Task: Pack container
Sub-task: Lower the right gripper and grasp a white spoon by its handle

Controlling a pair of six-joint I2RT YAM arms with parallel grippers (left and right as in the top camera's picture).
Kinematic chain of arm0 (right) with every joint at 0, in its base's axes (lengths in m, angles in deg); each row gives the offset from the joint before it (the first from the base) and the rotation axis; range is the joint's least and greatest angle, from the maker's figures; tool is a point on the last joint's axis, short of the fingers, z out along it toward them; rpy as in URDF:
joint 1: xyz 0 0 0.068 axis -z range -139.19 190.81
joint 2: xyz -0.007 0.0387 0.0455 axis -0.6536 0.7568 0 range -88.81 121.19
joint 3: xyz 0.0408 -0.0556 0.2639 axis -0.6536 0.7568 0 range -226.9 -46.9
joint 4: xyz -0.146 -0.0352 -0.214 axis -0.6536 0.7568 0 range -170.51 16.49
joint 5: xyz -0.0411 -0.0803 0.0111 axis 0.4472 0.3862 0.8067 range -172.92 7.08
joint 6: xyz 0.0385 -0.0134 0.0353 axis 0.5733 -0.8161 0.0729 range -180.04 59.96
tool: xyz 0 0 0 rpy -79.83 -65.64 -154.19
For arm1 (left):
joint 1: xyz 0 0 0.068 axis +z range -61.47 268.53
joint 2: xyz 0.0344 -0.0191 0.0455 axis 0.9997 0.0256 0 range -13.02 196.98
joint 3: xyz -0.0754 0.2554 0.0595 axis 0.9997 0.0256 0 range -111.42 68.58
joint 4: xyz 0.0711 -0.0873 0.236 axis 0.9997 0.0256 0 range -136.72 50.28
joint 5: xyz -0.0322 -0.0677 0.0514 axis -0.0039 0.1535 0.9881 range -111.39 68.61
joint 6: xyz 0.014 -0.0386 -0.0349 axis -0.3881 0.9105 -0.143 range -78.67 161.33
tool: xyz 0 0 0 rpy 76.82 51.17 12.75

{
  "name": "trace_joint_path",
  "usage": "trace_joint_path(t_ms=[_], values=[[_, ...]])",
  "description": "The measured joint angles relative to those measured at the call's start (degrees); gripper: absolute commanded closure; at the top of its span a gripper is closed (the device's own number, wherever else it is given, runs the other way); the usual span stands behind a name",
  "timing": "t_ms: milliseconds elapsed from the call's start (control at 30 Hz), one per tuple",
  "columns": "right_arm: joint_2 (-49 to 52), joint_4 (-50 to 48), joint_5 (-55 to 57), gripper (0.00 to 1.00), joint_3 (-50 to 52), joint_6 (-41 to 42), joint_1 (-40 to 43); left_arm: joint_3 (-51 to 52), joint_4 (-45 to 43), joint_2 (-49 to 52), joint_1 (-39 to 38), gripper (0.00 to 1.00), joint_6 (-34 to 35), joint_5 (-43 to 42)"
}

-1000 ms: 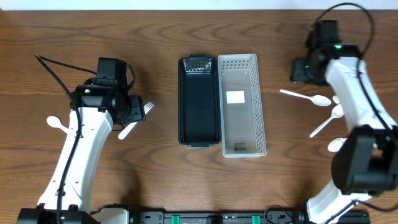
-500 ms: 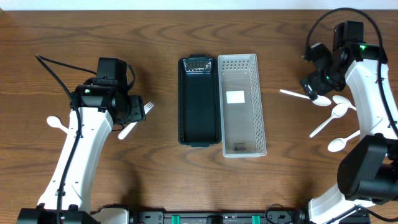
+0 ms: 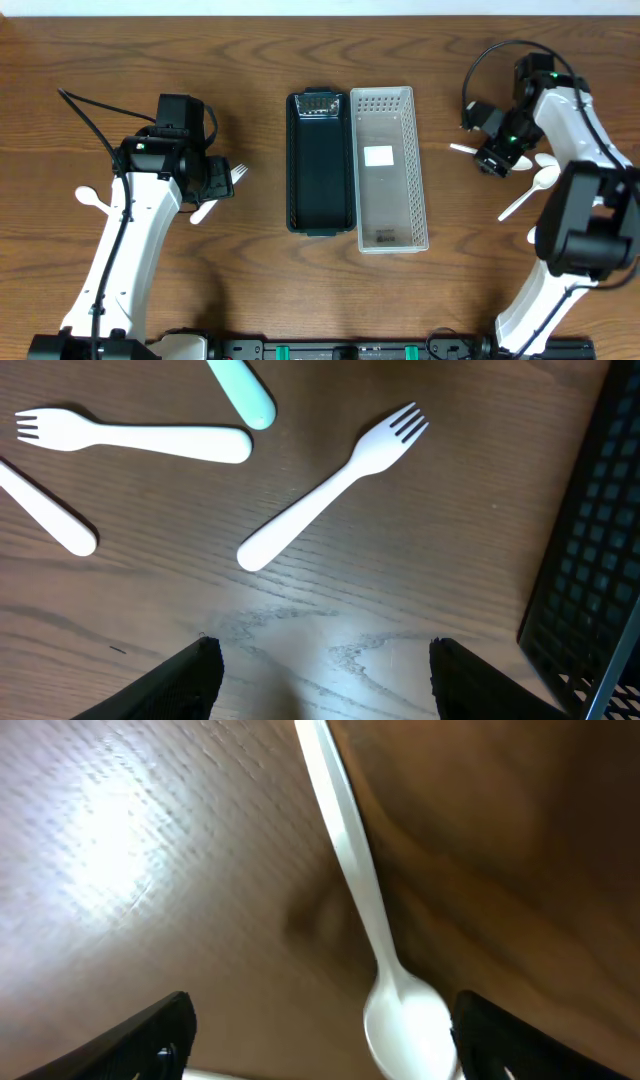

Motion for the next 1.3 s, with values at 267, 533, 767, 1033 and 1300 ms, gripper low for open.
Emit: trace_joint_path(t_ms=[267, 533, 767, 1033, 1300], values=[[3.1, -1.7, -0.22, 0.24, 0.02, -0.48, 0.0, 0.0, 0.0, 0.0, 0.0, 0.3, 0.0, 0.0], [3.17, -3.19, -0.37, 0.25, 0.02, -0.55, 0.02, 0.0, 0.0, 0.0, 0.0, 0.3, 0.0, 0.0], [3.32, -4.0, -0.59, 0.25, 0.02, -0.61, 1.05, 0.0, 0.0, 0.0, 0.0, 0.3, 0.0, 0.0], [4.59, -4.24, -0.61, 0.29, 0.13, -0.66, 1.29, 0.0, 0.0, 0.0, 0.0, 0.3, 0.0, 0.0], [4.5, -5.84, -0.42, 0.37, 0.87, -0.7, 1.29, 0.0, 0.02, 0.0, 0.0, 0.3, 0.0, 0.0]])
